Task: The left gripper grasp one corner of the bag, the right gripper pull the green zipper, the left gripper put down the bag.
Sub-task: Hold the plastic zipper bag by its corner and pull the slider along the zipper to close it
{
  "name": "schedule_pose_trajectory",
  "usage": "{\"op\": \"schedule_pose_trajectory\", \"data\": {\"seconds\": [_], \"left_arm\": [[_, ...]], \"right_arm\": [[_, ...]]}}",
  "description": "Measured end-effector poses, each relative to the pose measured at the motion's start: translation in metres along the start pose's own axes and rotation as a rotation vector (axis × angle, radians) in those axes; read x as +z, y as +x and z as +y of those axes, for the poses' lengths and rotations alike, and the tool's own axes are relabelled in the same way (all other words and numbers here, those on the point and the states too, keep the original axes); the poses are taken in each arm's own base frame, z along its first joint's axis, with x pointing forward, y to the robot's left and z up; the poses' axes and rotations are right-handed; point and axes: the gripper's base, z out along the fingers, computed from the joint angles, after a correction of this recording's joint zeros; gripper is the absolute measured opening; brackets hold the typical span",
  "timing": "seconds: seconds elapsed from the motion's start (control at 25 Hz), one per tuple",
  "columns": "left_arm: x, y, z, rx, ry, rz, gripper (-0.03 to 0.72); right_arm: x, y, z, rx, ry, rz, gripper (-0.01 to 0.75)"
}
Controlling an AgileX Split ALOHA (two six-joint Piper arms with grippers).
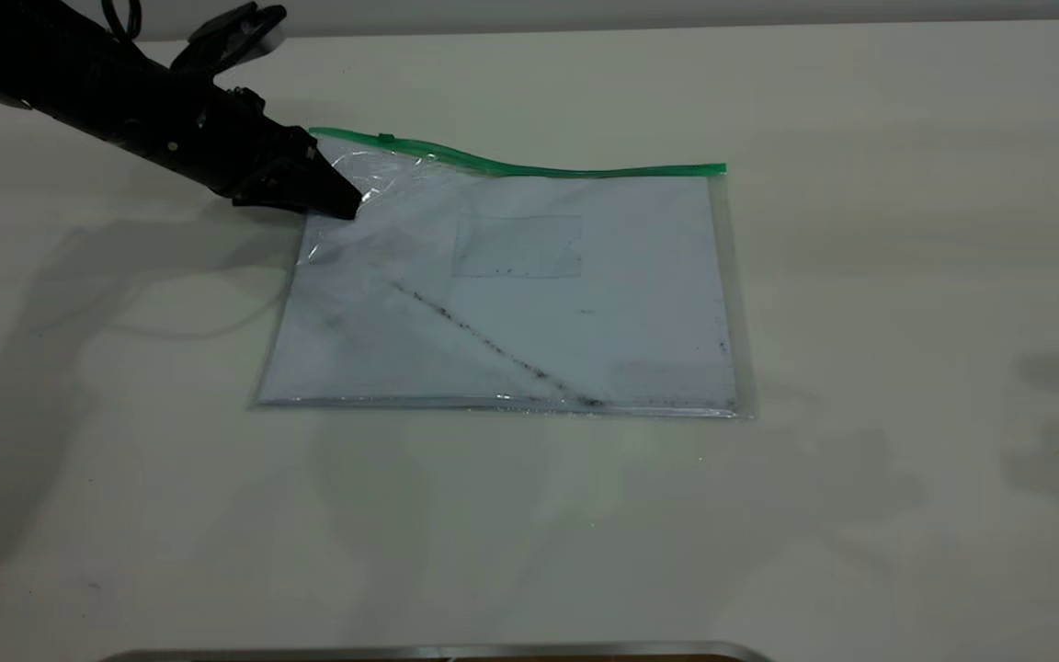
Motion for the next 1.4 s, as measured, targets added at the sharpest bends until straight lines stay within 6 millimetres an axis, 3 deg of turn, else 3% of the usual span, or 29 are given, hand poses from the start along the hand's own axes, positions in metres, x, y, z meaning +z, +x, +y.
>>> {"op": "schedule_pose_trajectory", "data": {"seconds": [0.04,0.12,0.48,0.8,1.16,1.4], "left_arm": [[0.000,0.000,-0.001,0.016,0.010,-0.005,0.101],[-0.001,-0.003,-0.003,0.067,0.034,-0.012,0.055],[-0.019,-0.038,-0.027,0.502,0.310,-0.058,0.053],[-0.022,-0.040,-0.043,0.698,0.441,0.039,0.053],[0.006,-0.038,-0.084,0.910,0.529,0.112,0.053],[0.018,-0.041,-0.092,0.983,0.480,0.113,0.053]], "right_arm": [[0.000,-0.001,0.000,-0.007,0.001,-0.009,0.510],[0.000,-0.002,0.000,-0.031,0.003,-0.024,0.510],[-0.001,-0.009,0.006,-0.148,-0.061,-0.109,0.510],[0.004,-0.024,0.022,-0.252,-0.197,-0.207,0.510],[0.051,-0.056,0.074,-0.516,-0.351,-0.239,0.510],[0.092,-0.067,0.114,-0.652,-0.491,-0.193,0.510]]}}
